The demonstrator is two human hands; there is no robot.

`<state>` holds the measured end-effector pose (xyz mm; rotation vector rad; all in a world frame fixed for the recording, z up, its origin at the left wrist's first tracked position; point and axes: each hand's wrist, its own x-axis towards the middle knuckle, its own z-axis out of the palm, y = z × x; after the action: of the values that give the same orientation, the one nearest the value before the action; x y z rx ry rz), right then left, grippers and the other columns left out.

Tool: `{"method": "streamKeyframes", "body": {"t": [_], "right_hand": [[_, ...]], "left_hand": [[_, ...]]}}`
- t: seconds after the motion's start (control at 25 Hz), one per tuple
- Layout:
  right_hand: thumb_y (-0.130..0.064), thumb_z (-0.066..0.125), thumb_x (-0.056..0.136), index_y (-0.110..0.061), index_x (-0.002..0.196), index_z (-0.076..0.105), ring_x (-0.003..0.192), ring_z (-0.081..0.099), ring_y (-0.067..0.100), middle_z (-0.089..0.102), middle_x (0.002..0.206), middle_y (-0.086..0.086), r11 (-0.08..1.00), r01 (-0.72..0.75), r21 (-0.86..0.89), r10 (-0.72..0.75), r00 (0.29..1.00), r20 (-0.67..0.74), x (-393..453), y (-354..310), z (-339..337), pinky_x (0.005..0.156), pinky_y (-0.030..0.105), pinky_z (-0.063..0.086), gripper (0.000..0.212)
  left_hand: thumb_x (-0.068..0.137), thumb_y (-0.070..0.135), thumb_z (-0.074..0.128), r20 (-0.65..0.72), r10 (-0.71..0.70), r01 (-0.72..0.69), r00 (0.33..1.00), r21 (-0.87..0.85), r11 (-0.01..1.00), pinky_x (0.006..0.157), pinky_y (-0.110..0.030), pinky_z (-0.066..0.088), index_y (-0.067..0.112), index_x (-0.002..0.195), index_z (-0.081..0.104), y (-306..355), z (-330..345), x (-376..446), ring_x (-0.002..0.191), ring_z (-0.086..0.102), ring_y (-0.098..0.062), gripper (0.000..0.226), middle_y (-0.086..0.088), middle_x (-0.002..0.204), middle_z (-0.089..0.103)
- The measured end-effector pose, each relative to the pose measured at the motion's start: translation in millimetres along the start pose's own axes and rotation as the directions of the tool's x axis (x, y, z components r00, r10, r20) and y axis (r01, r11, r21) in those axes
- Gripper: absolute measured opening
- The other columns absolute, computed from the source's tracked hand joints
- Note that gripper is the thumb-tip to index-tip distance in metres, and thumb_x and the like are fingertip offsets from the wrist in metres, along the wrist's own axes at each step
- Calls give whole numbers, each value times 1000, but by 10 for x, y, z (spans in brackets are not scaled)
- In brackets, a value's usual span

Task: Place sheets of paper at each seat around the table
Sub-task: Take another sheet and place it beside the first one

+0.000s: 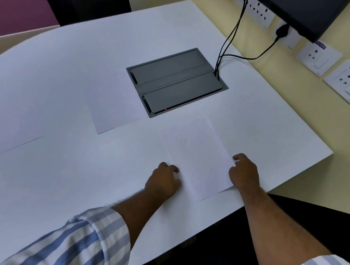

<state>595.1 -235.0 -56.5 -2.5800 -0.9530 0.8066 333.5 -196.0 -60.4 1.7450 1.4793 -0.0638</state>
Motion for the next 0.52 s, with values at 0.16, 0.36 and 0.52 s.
{"method": "streamKeyframes", "body": {"t": [0.16, 0.36, 0.52], "right_hand": [[-1, 55, 91, -17, 143, 53, 130, 52, 32, 52, 146, 8, 979, 102, -174, -109, 994, -29, 4, -23, 23, 97, 41, 49, 54], [-27, 64, 96, -17, 155, 44, 149, 34, 29, 32, 166, 4, 900, 315, -300, -297, 949, 103, -83, 20, 174, 116, 46, 40, 63], [-44, 62, 98, -18, 157, 40, 154, 27, 27, 29, 169, 5, 860, 364, -357, -333, 931, 148, -193, -28, 331, 117, 45, 37, 68]], "left_hand": [[90, 31, 60, -143, 145, -103, 979, 269, 958, 90, -41, 54, 21, 138, 55, -56, 8, 7, 133, 44, -27, 49, -2, 141, 46], [89, 51, 66, -47, 180, -154, 983, 330, 931, 125, -49, 27, 23, 163, 22, -80, 39, 198, 160, 11, -26, 90, 0, 174, 13], [82, 57, 74, -68, 167, -127, 984, 395, 910, 119, -48, 37, 24, 153, 35, -72, 36, 143, 156, 21, -25, 88, 0, 169, 22]]}}
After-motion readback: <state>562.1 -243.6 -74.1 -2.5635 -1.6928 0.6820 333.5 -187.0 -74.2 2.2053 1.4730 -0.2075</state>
